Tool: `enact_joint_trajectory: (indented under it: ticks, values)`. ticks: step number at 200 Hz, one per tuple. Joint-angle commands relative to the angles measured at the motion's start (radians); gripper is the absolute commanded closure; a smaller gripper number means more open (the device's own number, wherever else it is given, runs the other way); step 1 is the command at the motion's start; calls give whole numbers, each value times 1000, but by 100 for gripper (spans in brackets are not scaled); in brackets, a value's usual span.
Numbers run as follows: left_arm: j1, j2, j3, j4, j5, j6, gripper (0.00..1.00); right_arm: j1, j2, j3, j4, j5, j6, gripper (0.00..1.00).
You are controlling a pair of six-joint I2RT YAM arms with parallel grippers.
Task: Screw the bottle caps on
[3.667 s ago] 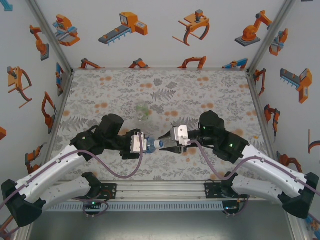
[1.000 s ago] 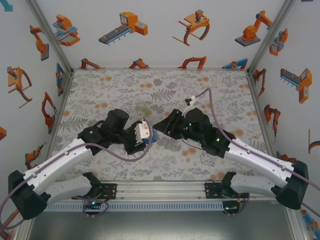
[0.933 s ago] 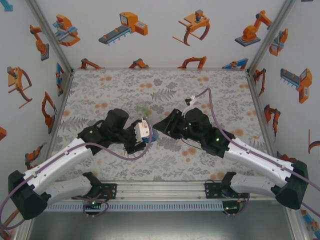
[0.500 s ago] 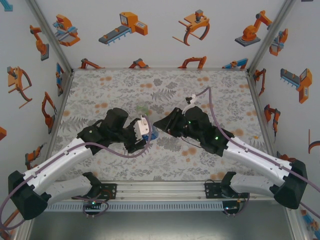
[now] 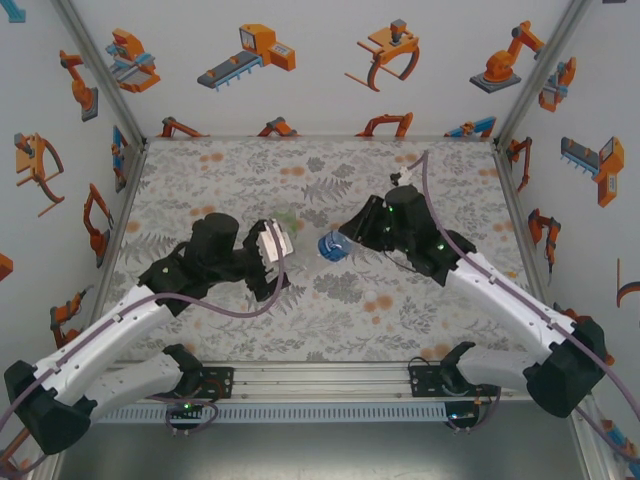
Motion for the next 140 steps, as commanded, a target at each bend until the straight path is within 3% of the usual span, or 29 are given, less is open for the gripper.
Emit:
enact_joint_trajectory:
  ticks: [1, 59, 114, 140]
  values:
    - [24, 2, 10, 23, -41, -71, 23, -42, 42, 84, -73, 45, -226, 94]
    - [80, 22, 29, 39, -140, -136, 24, -132, 237, 247, -43, 177, -548, 98]
    - [92, 35, 25, 31, -160, -114, 23, -210, 443, 423, -32, 148, -735, 97]
    - [113, 54, 33, 24, -255, -127, 22, -254, 528, 487, -25, 131, -741, 98]
